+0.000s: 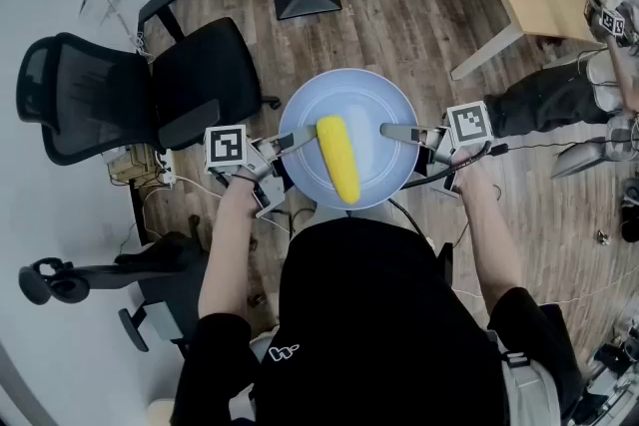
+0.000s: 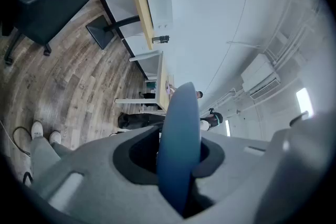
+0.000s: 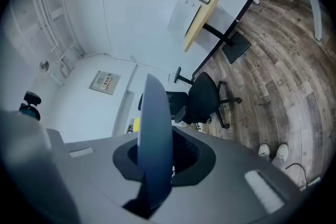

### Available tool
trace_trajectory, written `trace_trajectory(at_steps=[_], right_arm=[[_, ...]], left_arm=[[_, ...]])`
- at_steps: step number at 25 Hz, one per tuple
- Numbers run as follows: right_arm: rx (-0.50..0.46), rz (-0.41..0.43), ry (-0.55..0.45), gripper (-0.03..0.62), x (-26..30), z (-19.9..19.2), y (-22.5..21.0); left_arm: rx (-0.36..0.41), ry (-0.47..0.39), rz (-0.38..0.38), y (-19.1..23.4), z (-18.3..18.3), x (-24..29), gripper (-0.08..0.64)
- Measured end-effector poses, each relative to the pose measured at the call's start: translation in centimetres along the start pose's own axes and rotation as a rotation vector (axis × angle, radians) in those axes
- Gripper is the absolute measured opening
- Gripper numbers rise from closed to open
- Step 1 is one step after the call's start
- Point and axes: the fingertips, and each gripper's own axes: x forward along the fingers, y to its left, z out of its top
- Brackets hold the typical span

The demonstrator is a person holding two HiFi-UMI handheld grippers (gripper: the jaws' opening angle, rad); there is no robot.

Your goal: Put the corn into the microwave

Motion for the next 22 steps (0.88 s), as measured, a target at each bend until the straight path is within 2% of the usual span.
trace_trajectory(at_steps=[22], right_arm=[[-0.038, 0.010, -0.003, 0.048, 0.28, 0.80, 0.13]], left_arm=[[0.014, -0.024, -0.009, 0.13, 0.47, 0.05, 0.097]])
